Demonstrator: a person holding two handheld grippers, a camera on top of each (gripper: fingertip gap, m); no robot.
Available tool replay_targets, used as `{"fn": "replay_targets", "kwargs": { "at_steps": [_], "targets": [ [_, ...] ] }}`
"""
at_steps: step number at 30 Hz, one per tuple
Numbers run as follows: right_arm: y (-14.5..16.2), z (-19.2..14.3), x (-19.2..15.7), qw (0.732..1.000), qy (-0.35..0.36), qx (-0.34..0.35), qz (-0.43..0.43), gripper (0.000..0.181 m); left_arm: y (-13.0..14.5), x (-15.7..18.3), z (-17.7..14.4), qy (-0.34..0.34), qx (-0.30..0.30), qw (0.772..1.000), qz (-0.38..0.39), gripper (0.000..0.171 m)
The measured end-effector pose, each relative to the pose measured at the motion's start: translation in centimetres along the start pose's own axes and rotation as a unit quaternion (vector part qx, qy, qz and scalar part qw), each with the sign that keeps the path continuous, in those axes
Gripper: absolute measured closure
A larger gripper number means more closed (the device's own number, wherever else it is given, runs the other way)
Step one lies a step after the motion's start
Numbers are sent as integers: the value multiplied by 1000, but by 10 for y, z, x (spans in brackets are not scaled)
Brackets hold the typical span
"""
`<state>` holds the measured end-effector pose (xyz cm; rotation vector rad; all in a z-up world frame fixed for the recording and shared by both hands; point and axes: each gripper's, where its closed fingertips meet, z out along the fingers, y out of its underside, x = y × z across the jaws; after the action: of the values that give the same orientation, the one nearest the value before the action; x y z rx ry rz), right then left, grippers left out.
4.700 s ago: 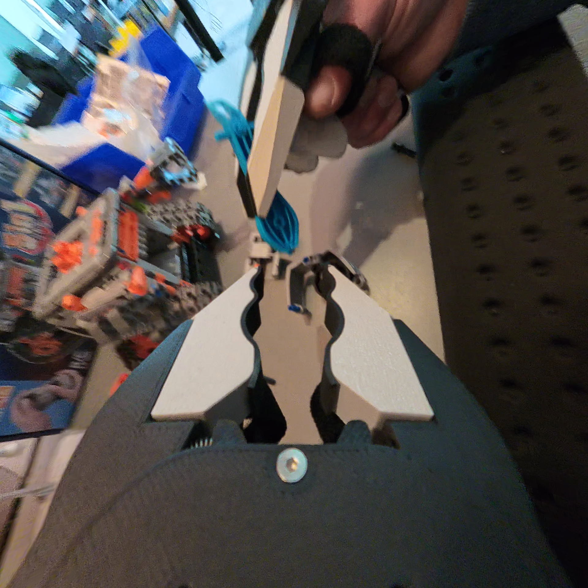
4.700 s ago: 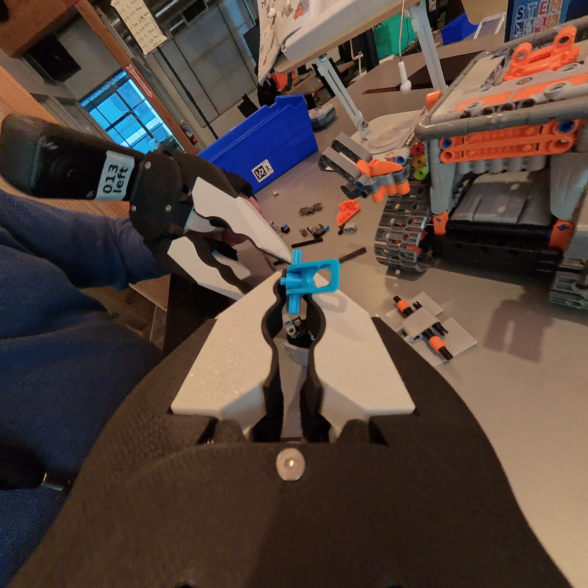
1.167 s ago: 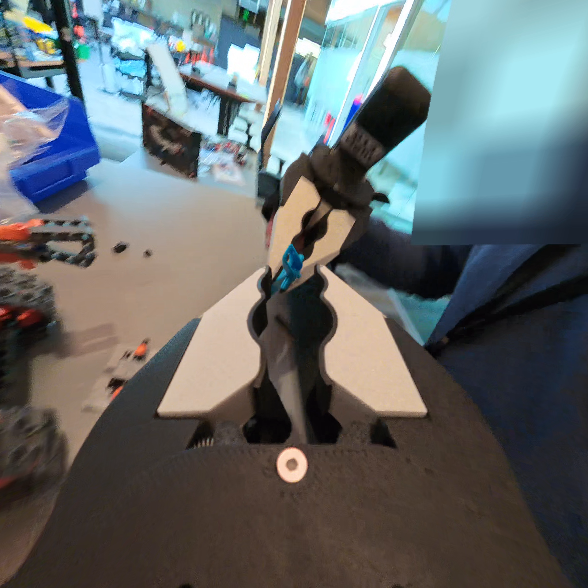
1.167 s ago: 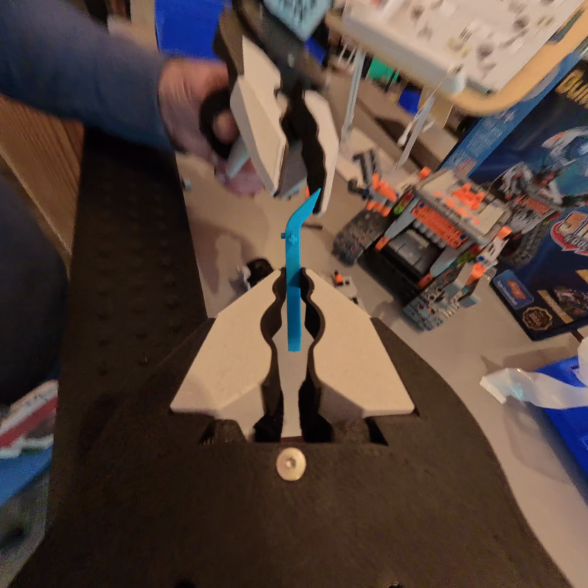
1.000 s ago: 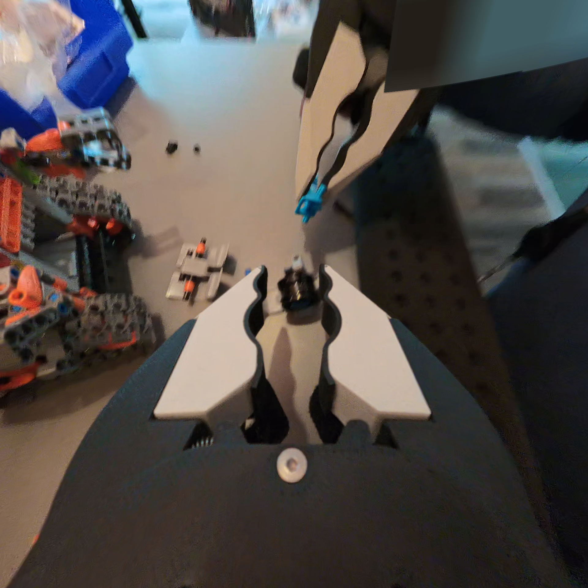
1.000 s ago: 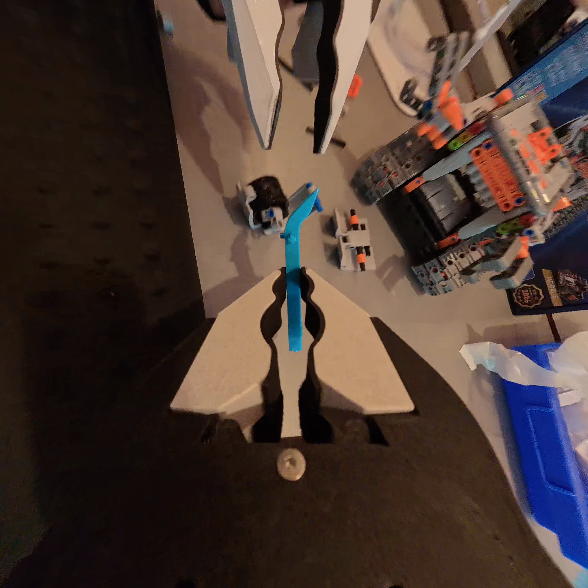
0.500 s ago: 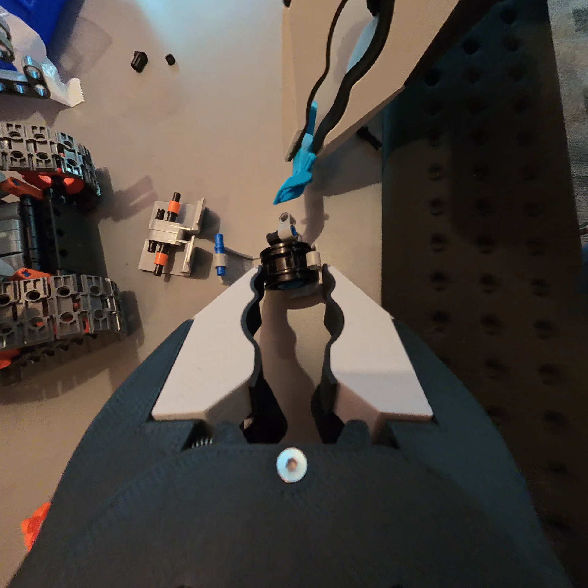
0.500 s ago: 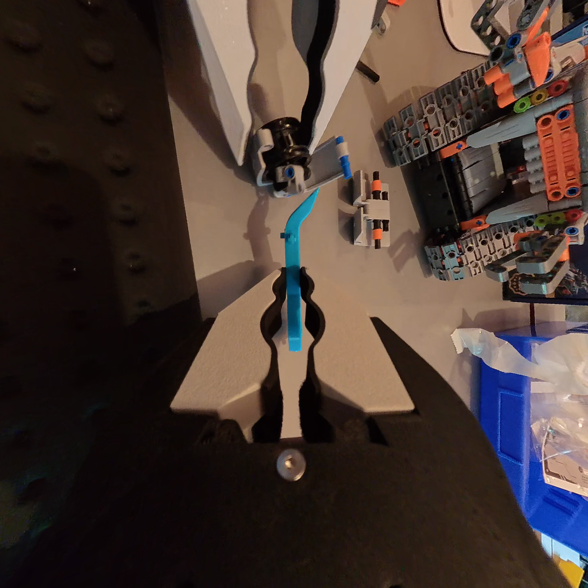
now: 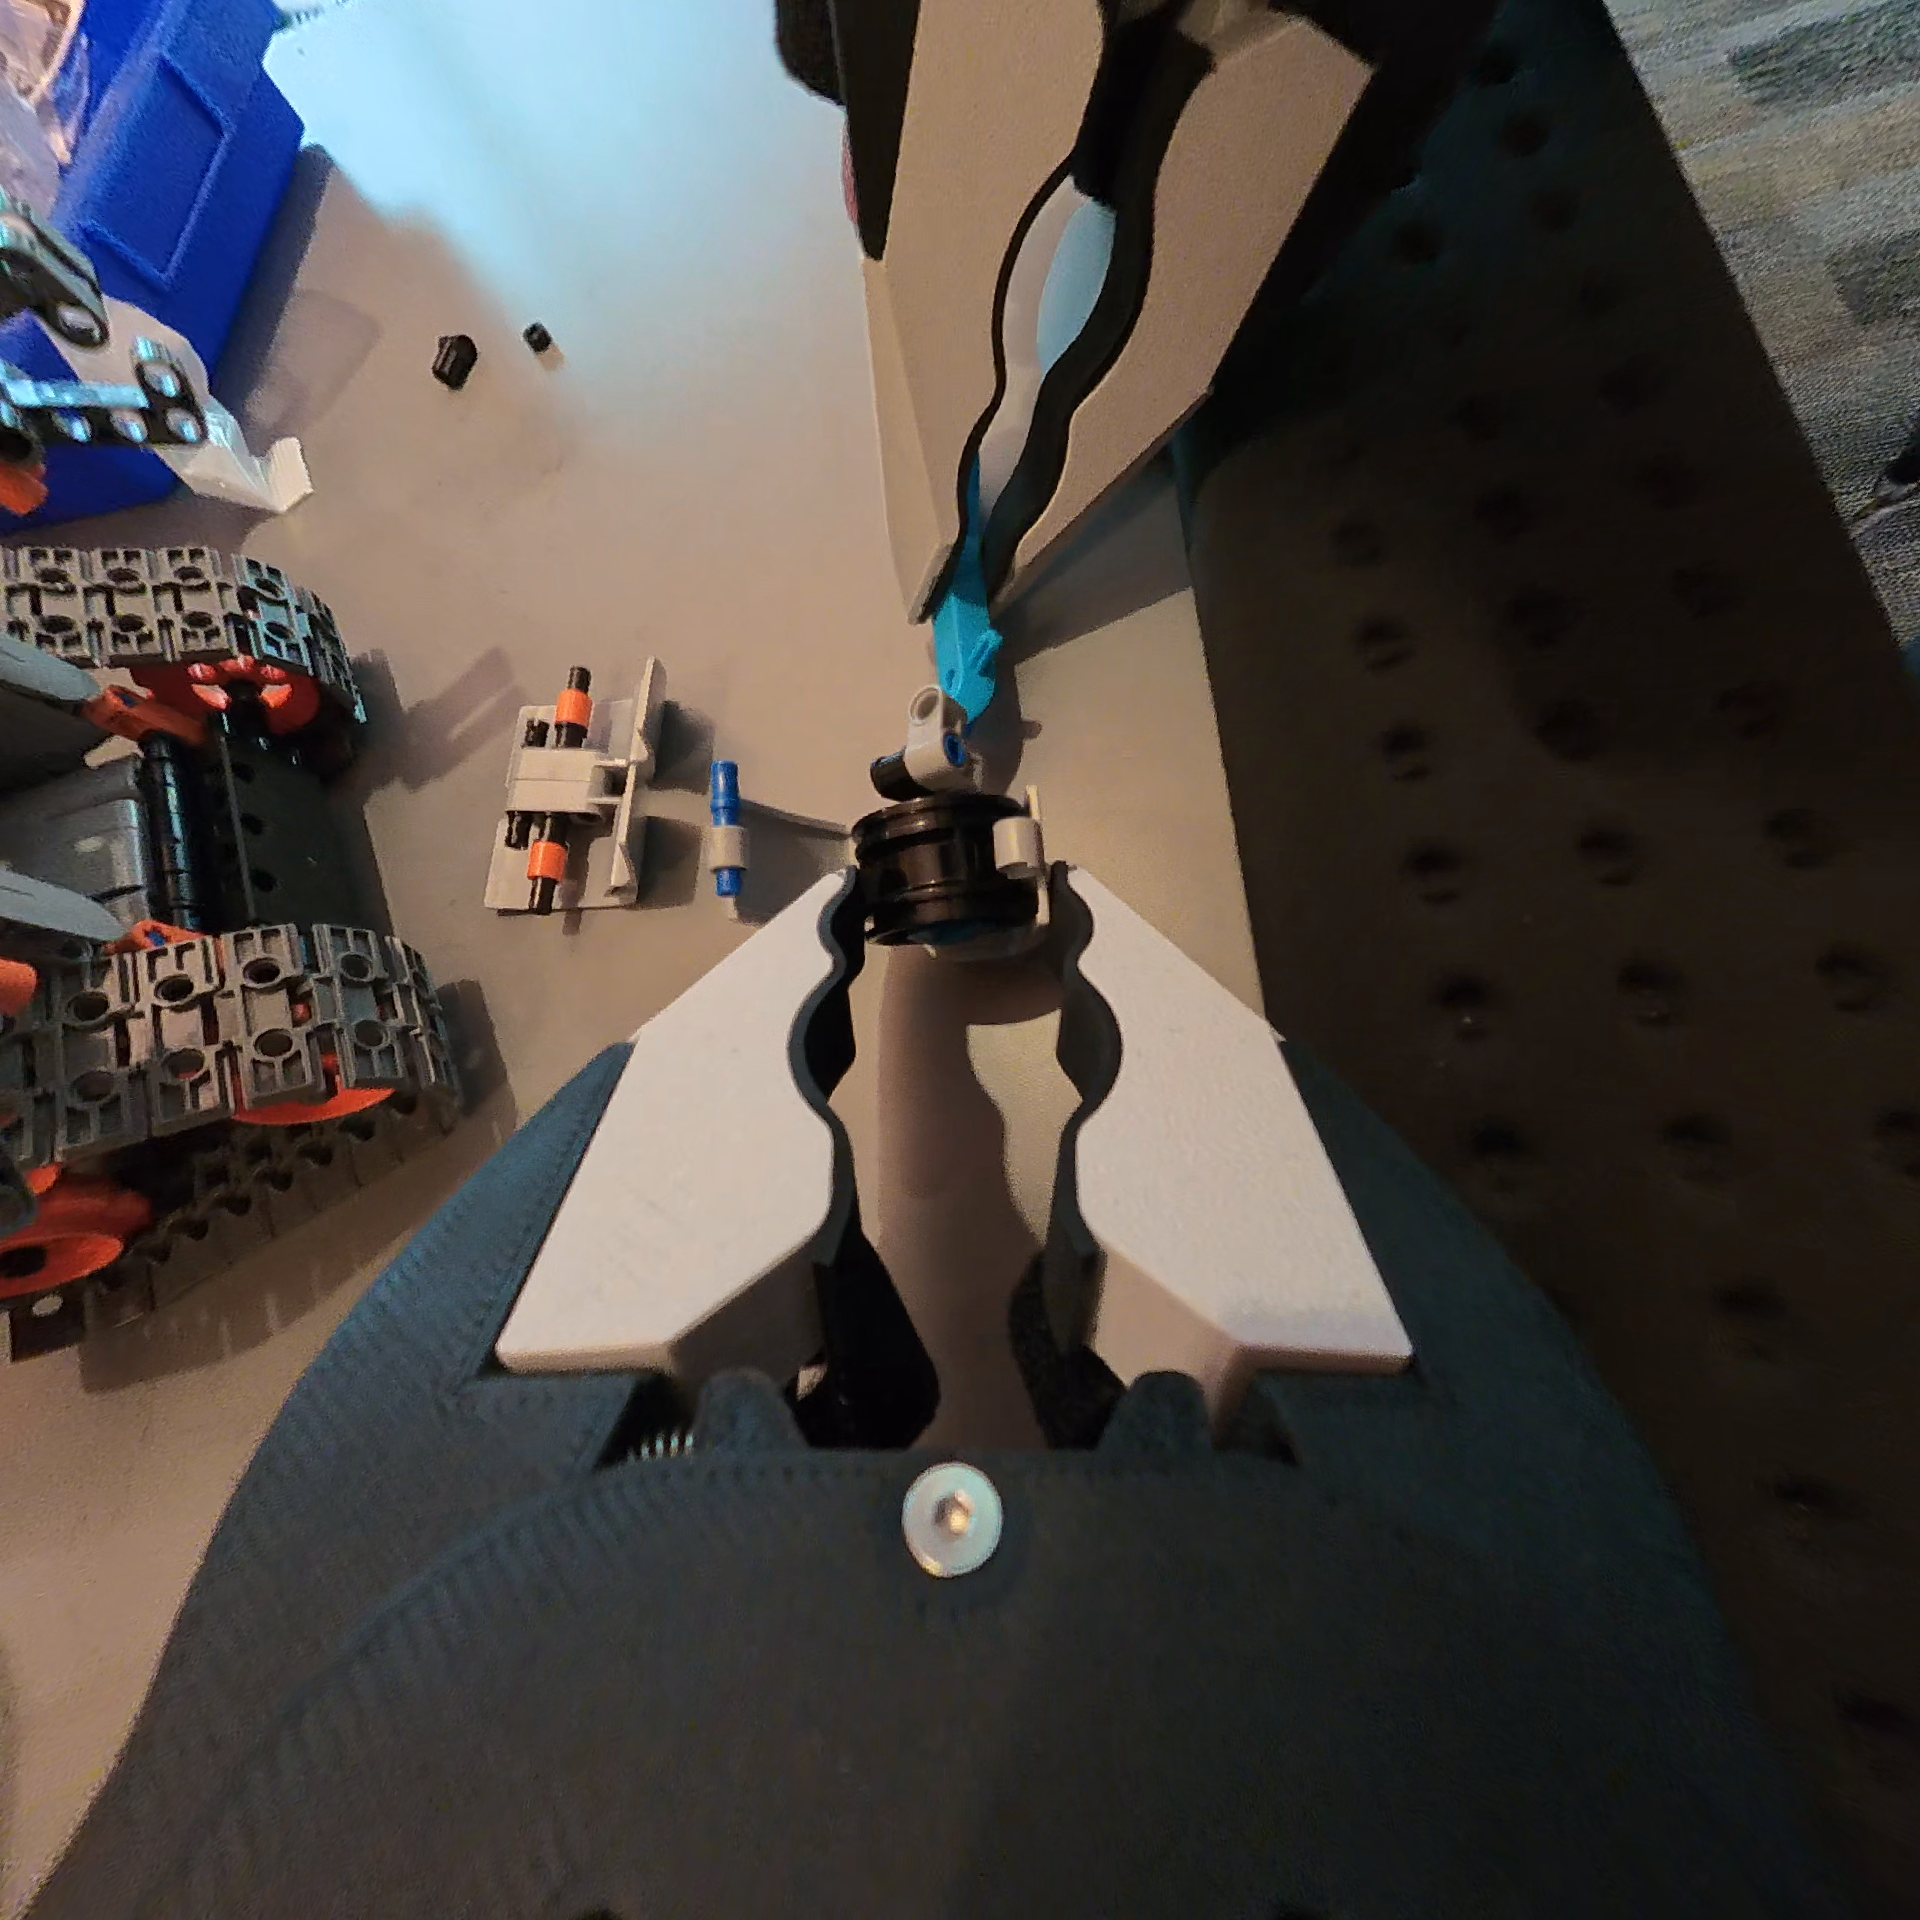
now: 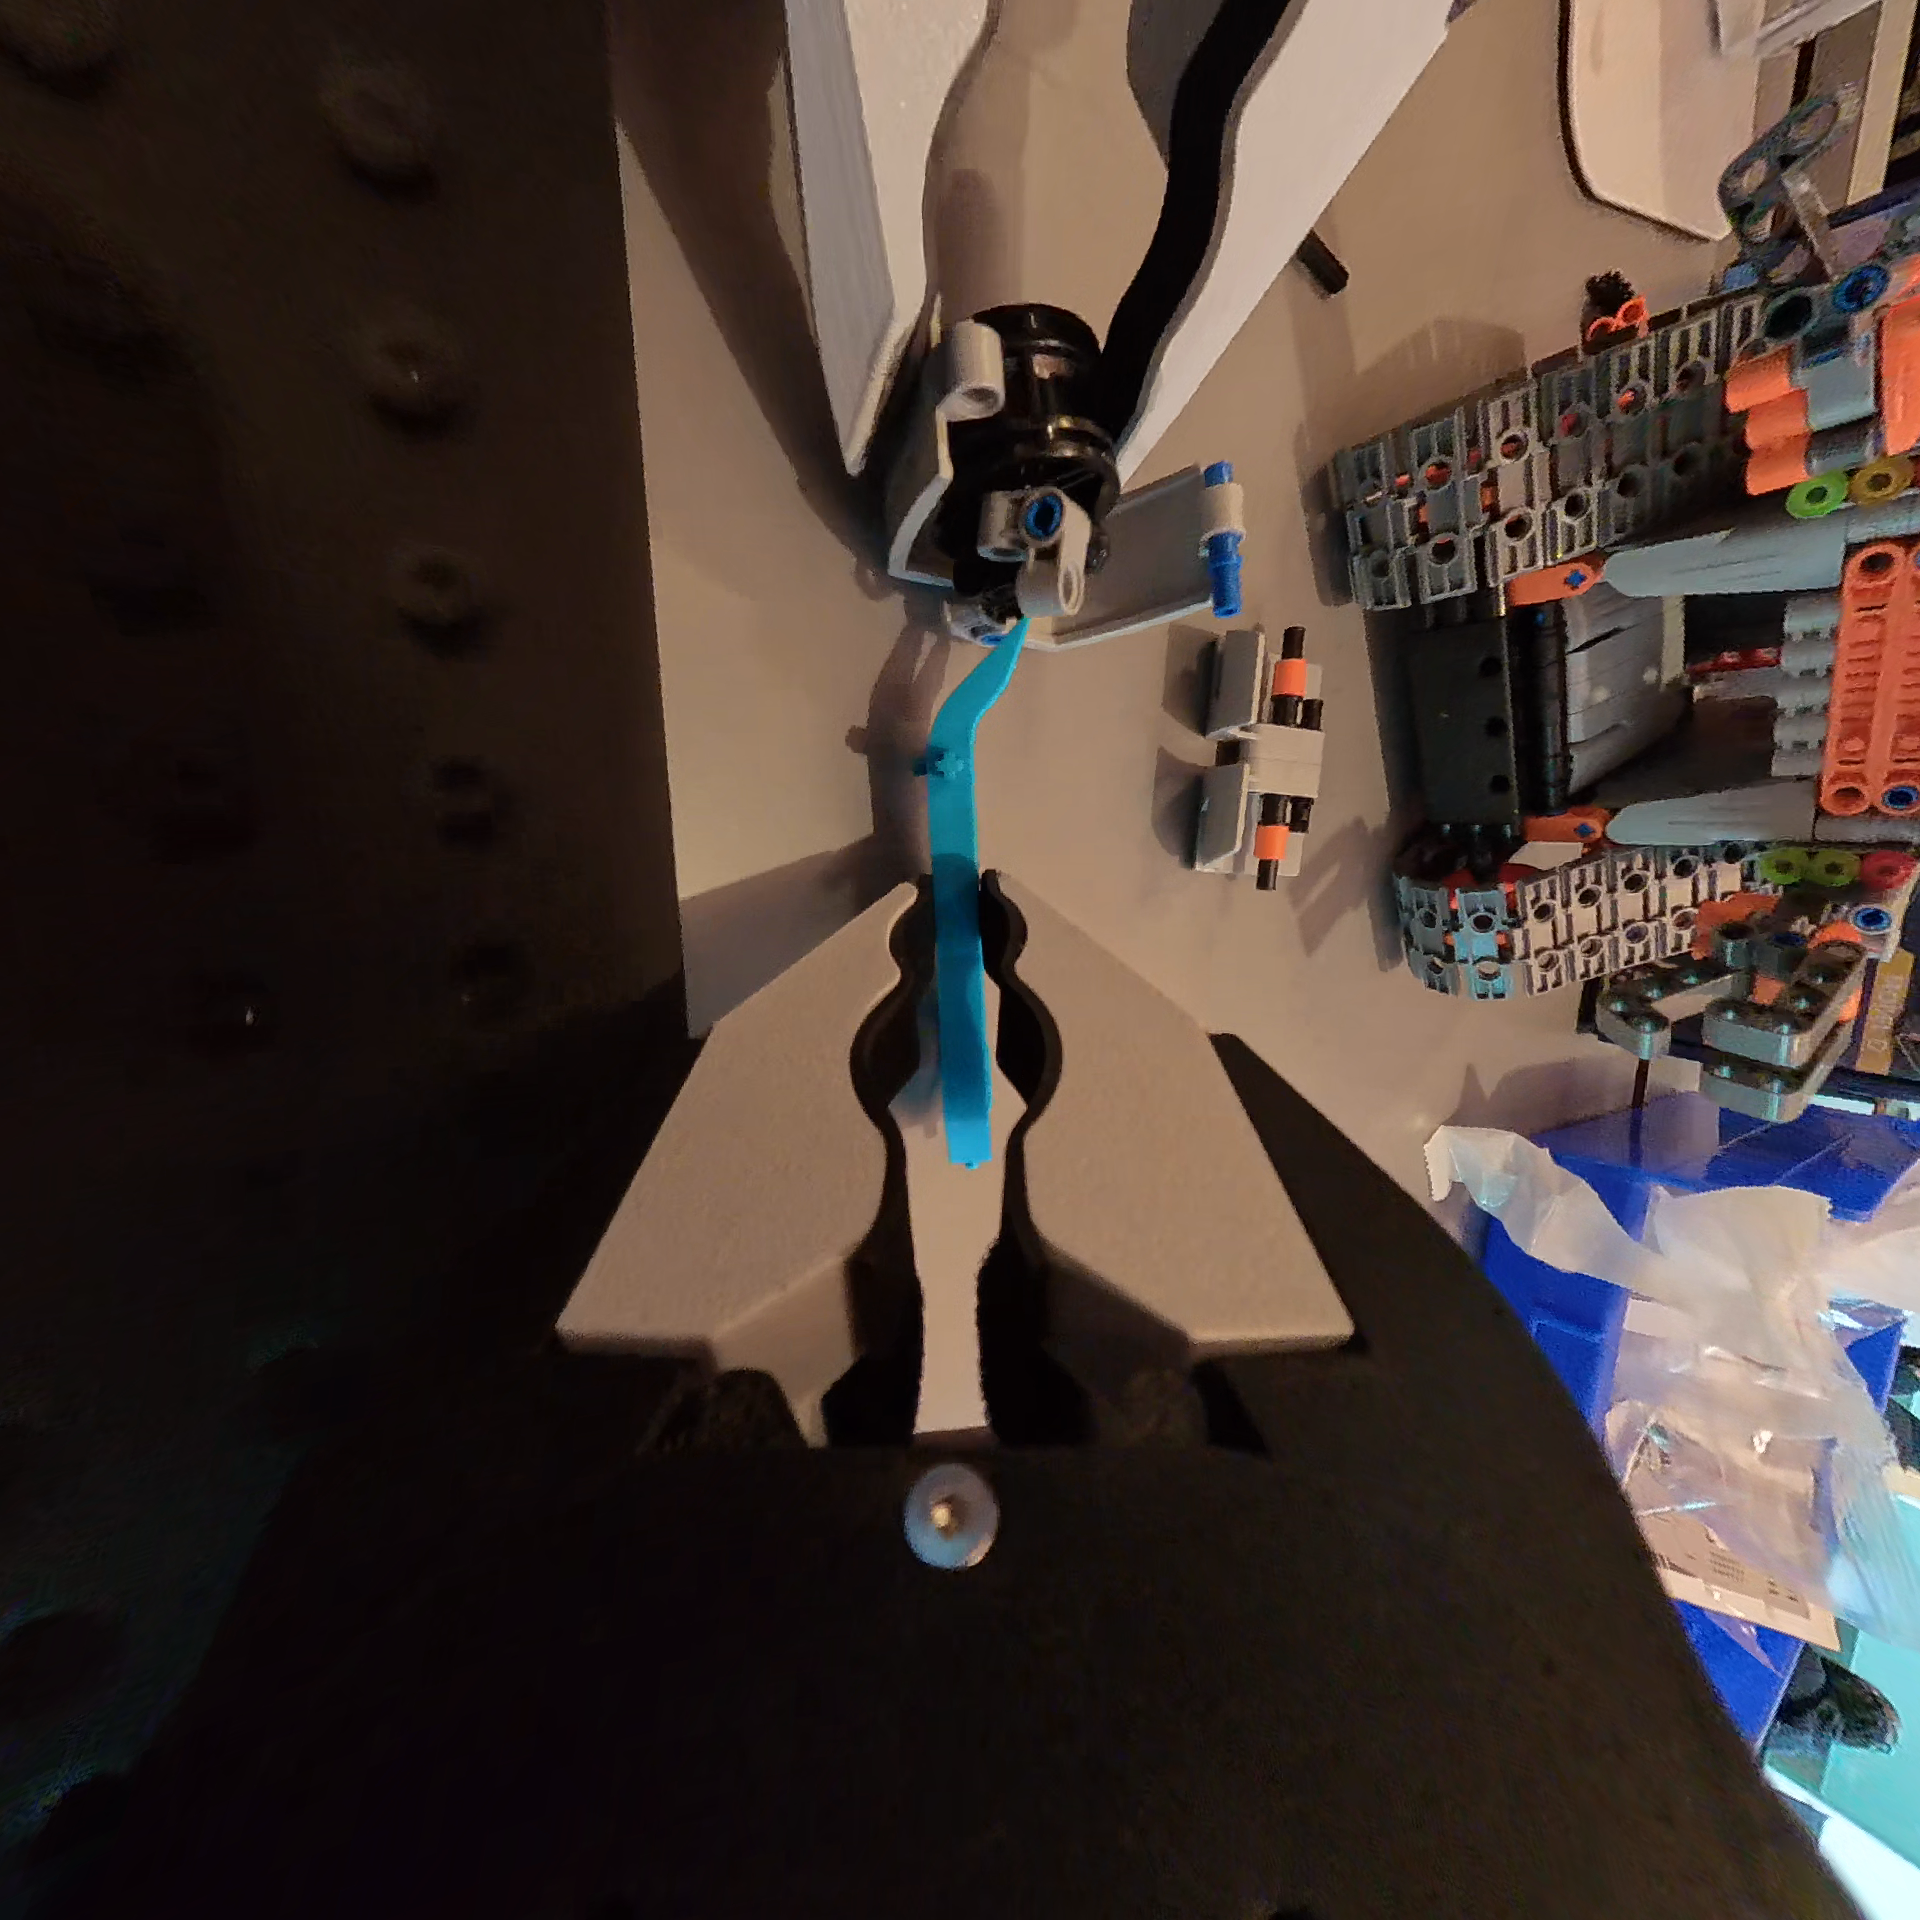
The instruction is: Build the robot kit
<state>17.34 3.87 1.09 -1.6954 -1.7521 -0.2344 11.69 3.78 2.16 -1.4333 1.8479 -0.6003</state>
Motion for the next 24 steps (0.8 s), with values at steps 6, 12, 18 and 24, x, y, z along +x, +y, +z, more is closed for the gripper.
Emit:
{"fn": "replay_targets", "kwargs": {
  "at_steps": [6, 12, 18, 24],
  "targets": [
    [-4, 1, 0, 999, 8, 26, 22, 176, 3, 0, 3, -4, -18, 1000, -1, 138],
    [-10, 1, -3, 998, 20, 51, 21, 176, 8, 0, 4, -10, -35, 999, 4, 138],
    [-15, 1, -4, 996, -1, 80, 35, 174, 10, -3, 3, -8, -39, 999, -3, 138],
    [-19, -1, -9, 993, -37, 102, 45, 174, 11, -4, 2, -6, -44, 999, -8, 138]
  ]
}}
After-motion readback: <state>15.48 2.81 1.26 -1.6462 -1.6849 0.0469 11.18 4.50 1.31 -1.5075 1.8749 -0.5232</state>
